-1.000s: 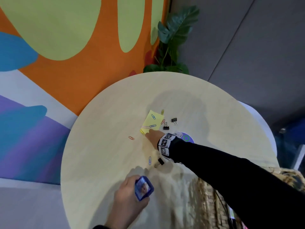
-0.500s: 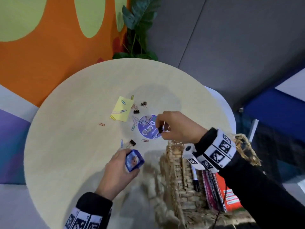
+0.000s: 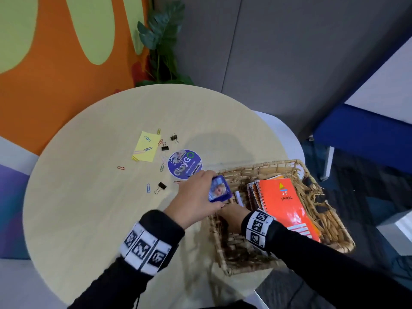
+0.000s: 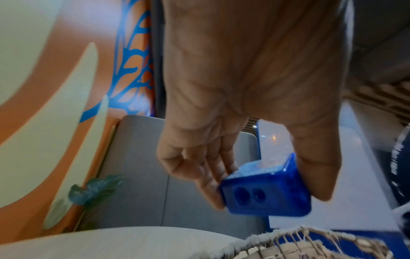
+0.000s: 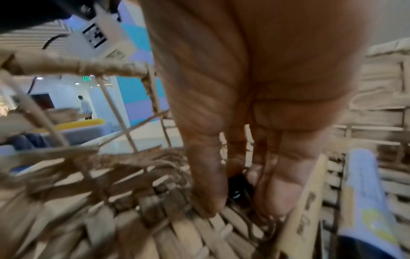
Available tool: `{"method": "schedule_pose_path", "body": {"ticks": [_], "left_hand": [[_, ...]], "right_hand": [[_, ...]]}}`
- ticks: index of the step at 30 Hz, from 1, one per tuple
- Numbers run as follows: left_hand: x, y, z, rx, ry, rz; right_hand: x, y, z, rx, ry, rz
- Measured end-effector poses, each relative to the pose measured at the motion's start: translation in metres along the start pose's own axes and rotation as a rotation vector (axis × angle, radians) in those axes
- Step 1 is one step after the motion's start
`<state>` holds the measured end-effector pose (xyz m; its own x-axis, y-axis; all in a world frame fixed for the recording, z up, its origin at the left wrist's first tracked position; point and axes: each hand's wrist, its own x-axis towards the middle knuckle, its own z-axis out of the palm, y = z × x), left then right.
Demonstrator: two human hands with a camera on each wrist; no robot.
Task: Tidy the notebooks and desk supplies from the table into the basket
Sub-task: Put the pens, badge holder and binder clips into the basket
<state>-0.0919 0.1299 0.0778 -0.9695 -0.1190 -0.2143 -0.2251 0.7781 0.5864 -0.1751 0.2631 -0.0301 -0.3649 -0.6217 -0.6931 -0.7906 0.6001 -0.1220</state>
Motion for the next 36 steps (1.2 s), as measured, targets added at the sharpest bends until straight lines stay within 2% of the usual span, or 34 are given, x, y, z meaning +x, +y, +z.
{"method": "schedule_pose_path", "body": {"ticks": [5, 7, 10, 13, 15, 17, 21, 23, 25, 27, 28, 30, 34, 36], "left_hand": [[0.042, 0.024, 0.014, 0.340, -0.110, 0.040], [0.056, 0.030, 0.022, 0.405, -0.172, 0.035], [0.070, 0.036, 0.036, 0.503, -0.349, 0.030], [0.081, 0.043, 0.052, 0.549, -0.503, 0.001], [0.085, 0.042, 0.062, 0.538, -0.539, -0.049], [0.085, 0.042, 0.068, 0.461, -0.512, -0.150], [0.074, 0.053, 0.073, 0.687, -0.568, -0.419], [0.070, 0.062, 0.072, 0.704, -0.581, -0.445], [0.074, 0.056, 0.071, 0.628, -0.557, -0.425], [0.083, 0.048, 0.063, 0.406, -0.518, -0.276], [0.086, 0.044, 0.055, 0.304, -0.479, -0.211], [0.088, 0.033, 0.029, 0.237, -0.348, -0.139], [0.089, -0.033, -0.014, 0.090, 0.026, -0.244], [0.087, -0.071, -0.016, 0.126, 0.045, -0.344]], "right_hand": [[-0.022, 0.004, -0.011, 0.095, 0.019, 0.048], [-0.045, 0.016, -0.025, 0.207, 0.115, 0.094], [-0.085, 0.037, -0.038, 0.350, 0.304, 0.144], [-0.118, 0.051, -0.035, 0.480, 0.413, 0.176], [-0.132, 0.056, -0.028, 0.542, 0.428, 0.189], [-0.138, 0.060, -0.020, 0.563, 0.420, 0.179], [-0.141, 0.062, -0.009, 0.599, 0.440, 0.167], [-0.139, 0.063, -0.006, 0.607, 0.439, 0.166], [-0.136, 0.063, -0.004, 0.626, 0.430, 0.164], [-0.134, 0.063, -0.005, 0.638, 0.426, 0.151], [-0.132, 0.062, -0.006, 0.640, 0.428, 0.144], [-0.128, 0.061, -0.011, 0.651, 0.469, 0.126], [-0.116, 0.049, -0.041, 0.661, 0.629, 0.082], [-0.109, 0.039, -0.065, 0.669, 0.685, 0.056]]}}
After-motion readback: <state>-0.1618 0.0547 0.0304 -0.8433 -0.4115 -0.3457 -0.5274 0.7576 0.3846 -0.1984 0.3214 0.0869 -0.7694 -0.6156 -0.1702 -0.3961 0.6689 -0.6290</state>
